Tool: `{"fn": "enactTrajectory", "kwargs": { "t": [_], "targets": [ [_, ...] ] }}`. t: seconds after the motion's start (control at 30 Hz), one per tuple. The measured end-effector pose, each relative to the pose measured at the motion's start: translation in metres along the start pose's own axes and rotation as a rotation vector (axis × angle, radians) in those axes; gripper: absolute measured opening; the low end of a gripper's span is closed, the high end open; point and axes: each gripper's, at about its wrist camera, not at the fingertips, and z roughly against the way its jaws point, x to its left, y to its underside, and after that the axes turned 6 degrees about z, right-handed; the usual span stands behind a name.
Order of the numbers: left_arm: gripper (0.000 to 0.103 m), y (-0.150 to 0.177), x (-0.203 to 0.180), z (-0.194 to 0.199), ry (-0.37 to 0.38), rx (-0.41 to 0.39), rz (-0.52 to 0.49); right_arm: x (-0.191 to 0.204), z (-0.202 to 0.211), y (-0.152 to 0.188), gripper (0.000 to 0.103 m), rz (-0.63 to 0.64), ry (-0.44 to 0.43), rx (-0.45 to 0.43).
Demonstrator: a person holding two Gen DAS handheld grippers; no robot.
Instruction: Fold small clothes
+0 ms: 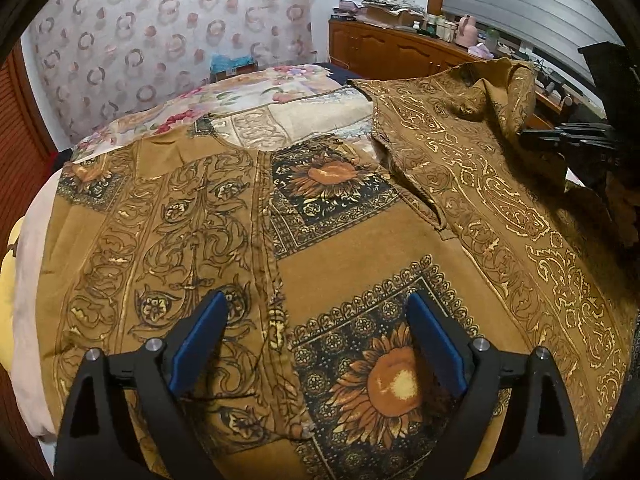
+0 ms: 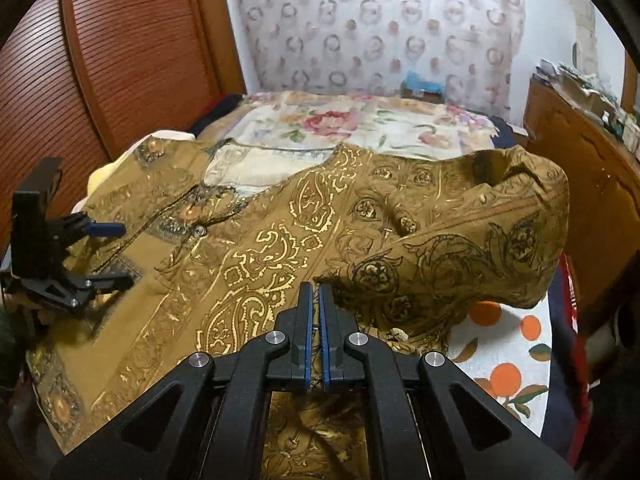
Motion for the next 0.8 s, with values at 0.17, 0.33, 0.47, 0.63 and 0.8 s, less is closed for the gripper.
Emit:
{"fn": "enactTrajectory", "kwargs": {
  "t": [0.17,0.33,0.47,0.63,0.8],
  "targets": [
    [0.092,0.000,-0.001,0.001,-0.003,0.000,-0.001,-0.002,0.002,0.009,0.004,-0.016,-0.008,0.022],
    [0.092,-0.002,0.000,0.001,-0.015,-0.004,0.004,-0.010,0.025,0.015,0.033,-0.024,0.040,0.010],
    [0.092,-0.002,0.000,0.007,-0.043,-0.041,0.008,-0.019,0.053,0.017,0.041,-0.027,0.098,-0.036],
    [0.092,-0.003,-0.003,0.020,-0.024,-0.073,0.016,-0.043,0.074,0.020,0.045,-0.064,0.177,-0.070],
    [0.092,-0.009,-0.007,0.030,-0.013,-0.107,0.018,-0.070,0.058,0.022,0.048,-0.088,0.224,-0.055]
  ]
}}
